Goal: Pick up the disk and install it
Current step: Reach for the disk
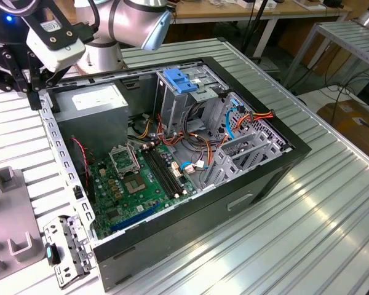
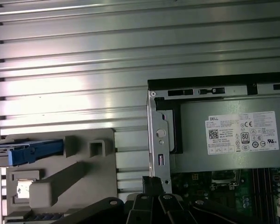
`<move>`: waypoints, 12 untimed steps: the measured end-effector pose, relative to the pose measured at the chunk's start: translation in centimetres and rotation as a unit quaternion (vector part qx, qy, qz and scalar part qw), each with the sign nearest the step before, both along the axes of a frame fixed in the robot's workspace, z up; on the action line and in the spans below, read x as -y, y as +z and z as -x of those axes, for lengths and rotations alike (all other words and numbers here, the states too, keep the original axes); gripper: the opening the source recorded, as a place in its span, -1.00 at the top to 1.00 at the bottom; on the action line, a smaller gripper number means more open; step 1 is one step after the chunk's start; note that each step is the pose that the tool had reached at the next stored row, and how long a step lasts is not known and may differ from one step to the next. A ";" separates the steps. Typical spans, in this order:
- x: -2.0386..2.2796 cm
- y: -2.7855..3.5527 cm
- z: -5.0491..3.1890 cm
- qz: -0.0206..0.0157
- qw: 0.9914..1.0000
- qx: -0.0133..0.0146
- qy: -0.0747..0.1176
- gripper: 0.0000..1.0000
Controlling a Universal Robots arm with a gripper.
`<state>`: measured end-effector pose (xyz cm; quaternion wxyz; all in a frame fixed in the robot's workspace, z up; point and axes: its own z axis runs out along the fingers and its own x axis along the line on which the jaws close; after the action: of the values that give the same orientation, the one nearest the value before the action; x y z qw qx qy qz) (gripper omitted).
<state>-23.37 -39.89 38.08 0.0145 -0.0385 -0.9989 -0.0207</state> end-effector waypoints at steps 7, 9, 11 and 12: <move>0.00 0.00 0.83 0.000 1.000 0.000 0.000 0.79; 0.00 0.00 1.19 0.000 1.000 0.000 0.000 0.79; 0.00 0.00 1.55 0.000 1.000 0.000 0.000 0.79; 0.00 0.00 1.75 0.000 1.000 0.000 0.000 0.79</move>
<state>-25.12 -39.89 38.08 0.0146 -0.0385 -0.9989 -0.0207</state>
